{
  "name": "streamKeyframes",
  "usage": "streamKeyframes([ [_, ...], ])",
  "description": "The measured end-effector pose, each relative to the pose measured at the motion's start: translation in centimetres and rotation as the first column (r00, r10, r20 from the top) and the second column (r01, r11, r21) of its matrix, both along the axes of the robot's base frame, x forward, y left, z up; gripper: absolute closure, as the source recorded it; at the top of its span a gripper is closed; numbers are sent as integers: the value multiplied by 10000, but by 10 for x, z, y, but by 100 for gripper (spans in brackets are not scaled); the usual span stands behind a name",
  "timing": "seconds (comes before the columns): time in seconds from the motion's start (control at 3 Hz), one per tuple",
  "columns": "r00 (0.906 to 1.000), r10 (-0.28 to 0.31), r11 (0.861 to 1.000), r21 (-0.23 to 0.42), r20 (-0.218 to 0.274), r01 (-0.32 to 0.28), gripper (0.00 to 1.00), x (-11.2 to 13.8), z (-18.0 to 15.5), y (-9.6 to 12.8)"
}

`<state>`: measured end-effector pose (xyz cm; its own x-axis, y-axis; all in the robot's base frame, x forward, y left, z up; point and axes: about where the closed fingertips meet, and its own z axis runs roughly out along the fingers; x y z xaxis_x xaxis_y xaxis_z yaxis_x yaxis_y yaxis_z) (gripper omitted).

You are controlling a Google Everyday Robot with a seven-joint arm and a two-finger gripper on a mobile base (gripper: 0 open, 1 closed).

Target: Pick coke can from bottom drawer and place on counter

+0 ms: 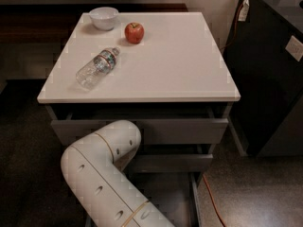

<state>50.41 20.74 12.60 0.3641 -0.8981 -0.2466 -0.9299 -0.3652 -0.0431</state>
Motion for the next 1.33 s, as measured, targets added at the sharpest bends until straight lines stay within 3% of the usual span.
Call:
streamKeyframes([
  [0.33, 9996, -269, 9995, 156, 21, 269, 99, 0, 7, -9],
  [0.67, 9987, -508, 9976, 467, 53, 505, 100, -4, 18, -16],
  [1.33, 9973, -699, 9831, 1713, 215, 652, 100, -30, 69, -22],
])
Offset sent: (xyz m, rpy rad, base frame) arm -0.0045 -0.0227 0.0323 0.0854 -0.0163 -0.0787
